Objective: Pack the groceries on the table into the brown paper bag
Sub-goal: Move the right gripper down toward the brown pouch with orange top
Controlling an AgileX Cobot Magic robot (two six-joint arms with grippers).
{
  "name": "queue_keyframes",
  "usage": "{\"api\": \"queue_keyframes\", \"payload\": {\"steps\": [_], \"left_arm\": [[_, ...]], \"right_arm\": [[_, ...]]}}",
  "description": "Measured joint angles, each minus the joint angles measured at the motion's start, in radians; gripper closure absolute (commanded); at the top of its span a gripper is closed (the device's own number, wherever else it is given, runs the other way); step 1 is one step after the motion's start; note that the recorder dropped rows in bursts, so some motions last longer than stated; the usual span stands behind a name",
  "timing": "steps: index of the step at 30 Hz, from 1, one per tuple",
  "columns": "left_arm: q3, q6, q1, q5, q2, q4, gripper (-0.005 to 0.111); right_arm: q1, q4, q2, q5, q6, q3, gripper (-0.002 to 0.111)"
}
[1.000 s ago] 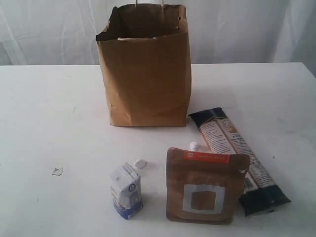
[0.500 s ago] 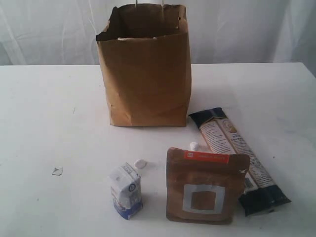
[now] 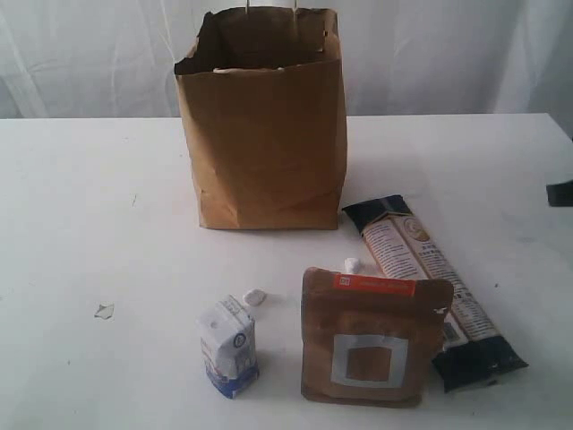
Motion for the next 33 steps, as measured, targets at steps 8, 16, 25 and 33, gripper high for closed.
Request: {"api": "queue_keyframes", "payload": {"steps": [8, 16, 25, 33], "left_arm": [[0.000, 0.000, 0.000, -0.008, 0.000, 0.000, 0.107], [0.000, 0.000, 0.000, -0.023, 0.000, -0.002, 0.107], [0.000, 0.000, 0.000, -0.023, 0.000, -0.002, 0.107], [0.000, 0.000, 0.000, -0.023, 0.000, -0.002, 0.107]], "right_arm": [[0.023, 0.651, 0.002, 0.397, -0.743, -0.086, 0.108], [0.100, 1.007, 0.002, 0.702, -1.191, -0.189, 0.108], [0.184, 1.024, -0.005, 0.722, -1.401, -0.190, 0.078], [0.299, 1.042, -0.086, 0.746, -1.469, -0.190, 0.024]]}}
